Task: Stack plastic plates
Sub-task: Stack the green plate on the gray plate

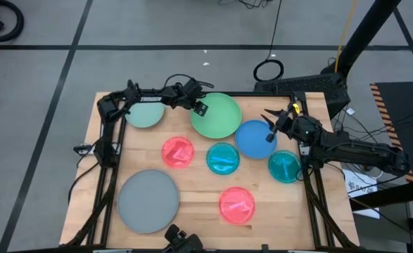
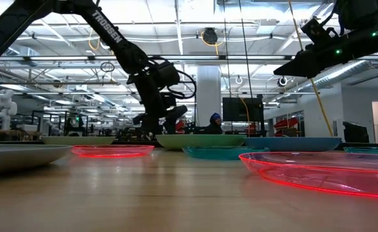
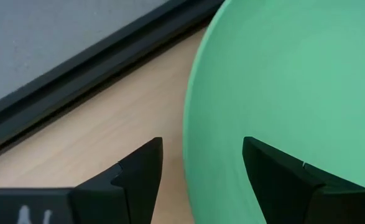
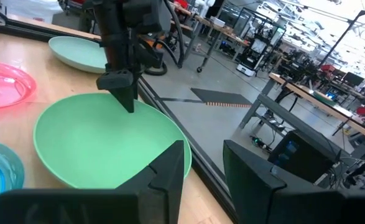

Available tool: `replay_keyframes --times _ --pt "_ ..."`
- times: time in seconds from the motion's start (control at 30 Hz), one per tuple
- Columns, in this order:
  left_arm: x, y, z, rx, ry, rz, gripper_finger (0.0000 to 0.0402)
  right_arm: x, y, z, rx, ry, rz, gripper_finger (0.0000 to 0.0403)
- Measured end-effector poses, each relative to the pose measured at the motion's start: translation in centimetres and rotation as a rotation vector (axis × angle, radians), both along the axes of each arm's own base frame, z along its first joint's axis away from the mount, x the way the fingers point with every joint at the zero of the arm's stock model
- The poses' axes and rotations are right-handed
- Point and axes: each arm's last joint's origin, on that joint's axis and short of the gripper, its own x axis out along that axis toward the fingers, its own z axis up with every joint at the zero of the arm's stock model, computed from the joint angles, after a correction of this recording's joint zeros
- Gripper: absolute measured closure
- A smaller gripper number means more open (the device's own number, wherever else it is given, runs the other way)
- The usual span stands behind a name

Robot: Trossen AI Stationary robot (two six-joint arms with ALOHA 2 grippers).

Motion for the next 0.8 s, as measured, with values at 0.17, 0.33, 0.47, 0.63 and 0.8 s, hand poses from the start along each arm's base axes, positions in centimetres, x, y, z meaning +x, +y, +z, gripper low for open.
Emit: replay_keyframes --times 0.17,0.33,0.47,0.63,0.8 --pt "0.0 0.0 0.0 0.005 0.004 -0.002 0.0193 0.0 0.0 0.0 0.0 0.001 0.0 0.0298" --pt "0.1 -0.1 -0.6 -0.003 0.023 -0.003 0.0261 0.0 0.0 0.0 -0.004 0.003 0.0 0.0298" --pt "0.2 -0.2 -0.5 0.014 0.025 -0.005 0.0326 0.0 0.0 0.0 -0.006 0.005 0.001 0.0298" --pt "0.4 -0.1 -0.3 0.011 -0.009 0.008 0.0388 0.0 0.0 0.0 -0.007 0.006 0.001 0.0298" --pt "0.5 0.0 1.0 0.004 -0.052 -0.01 0.039 0.0 0.0 0.0 -0.007 0.006 0.001 0.0298"
